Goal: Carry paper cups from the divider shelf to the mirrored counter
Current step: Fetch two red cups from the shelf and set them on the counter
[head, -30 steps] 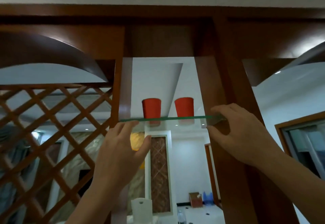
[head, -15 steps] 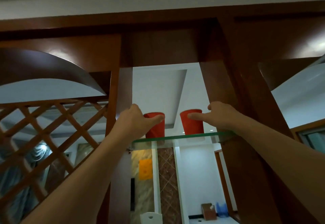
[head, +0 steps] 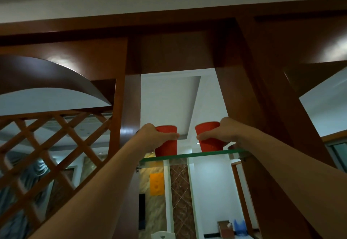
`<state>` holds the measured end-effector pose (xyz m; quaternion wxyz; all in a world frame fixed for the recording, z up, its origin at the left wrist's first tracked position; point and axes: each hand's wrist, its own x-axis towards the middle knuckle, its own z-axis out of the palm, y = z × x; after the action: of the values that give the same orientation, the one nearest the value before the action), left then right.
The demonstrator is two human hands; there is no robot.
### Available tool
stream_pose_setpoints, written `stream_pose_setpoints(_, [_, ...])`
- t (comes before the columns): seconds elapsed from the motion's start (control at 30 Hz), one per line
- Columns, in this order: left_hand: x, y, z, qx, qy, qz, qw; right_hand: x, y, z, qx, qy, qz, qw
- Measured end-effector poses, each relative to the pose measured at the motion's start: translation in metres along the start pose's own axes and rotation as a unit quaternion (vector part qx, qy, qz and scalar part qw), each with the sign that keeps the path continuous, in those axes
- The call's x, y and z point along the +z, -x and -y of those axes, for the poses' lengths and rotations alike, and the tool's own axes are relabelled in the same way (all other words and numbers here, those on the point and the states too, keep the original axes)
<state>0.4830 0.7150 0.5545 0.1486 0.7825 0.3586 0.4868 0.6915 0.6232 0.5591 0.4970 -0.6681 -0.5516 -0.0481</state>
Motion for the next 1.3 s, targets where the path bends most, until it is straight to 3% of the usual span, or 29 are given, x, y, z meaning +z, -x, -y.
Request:
stream_pose_setpoints(0.17, [-0.001,0.002,0.001,0.025,0.089,-0.018,0.996,0.001,0.002,-0.005,-0.041,-0.044,-0.044,0.997])
stream_pose_setpoints(0.33, [-0.012,0.021,-0.002,0.119,0.141,-0.062,0.981,-0.01,0.025,0.004,-0.093,-0.105,-0.063,0.988])
stream_pose_setpoints(0.73, [-0.019,0.151,0.015,0.237,0.232,-0.07,0.941,-0.02,0.172,0.008,-0.206,-0.224,-0.059,0.951])
stream_pose_setpoints(0.93, [0.02,0.239,0.076,0.209,0.257,-0.031,0.943,0.031,0.245,-0.06,-0.18,-0.217,-0.054,0.958])
stream_pose_setpoints(1.3, [0.063,0.37,0.192,0.036,0.241,-0.013,0.97,0.123,0.351,-0.16,-0.02,-0.202,0.003,0.979])
